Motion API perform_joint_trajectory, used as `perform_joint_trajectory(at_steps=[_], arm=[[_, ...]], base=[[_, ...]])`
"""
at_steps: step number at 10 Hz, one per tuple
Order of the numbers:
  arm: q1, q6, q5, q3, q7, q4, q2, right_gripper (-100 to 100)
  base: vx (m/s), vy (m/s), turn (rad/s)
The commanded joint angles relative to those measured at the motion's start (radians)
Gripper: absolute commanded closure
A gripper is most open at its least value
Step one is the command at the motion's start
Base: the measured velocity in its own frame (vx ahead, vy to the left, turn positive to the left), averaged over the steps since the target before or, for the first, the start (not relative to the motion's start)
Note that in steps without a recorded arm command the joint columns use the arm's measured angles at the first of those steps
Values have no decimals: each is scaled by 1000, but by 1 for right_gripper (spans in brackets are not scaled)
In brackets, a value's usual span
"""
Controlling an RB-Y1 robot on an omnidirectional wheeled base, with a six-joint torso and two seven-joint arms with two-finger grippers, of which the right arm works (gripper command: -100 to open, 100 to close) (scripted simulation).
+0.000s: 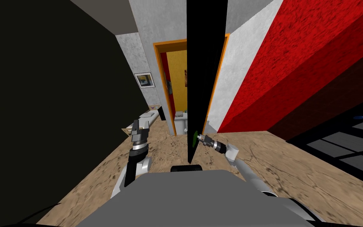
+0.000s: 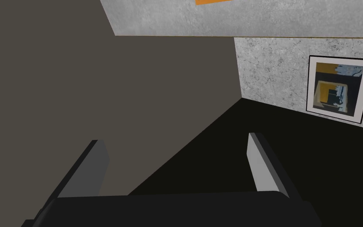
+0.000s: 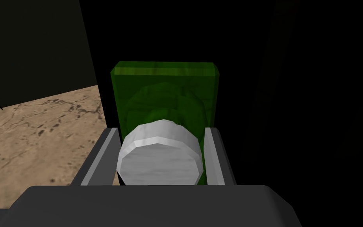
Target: Pull the door open
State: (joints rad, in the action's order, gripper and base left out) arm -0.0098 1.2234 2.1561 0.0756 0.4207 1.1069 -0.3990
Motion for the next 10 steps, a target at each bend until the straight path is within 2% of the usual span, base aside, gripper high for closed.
perform_joint_trajectory(at_steps=[1, 4, 10], arm=[[-11, 29, 1, -9, 5, -19, -10, 100], [-28, 77, 3, -25, 13, -51, -27, 100], [-74, 201, 8, -65, 35, -133, -70, 100]], base=[[-23, -30, -66], [-22, -50, -79], [-3, -87, -71]])
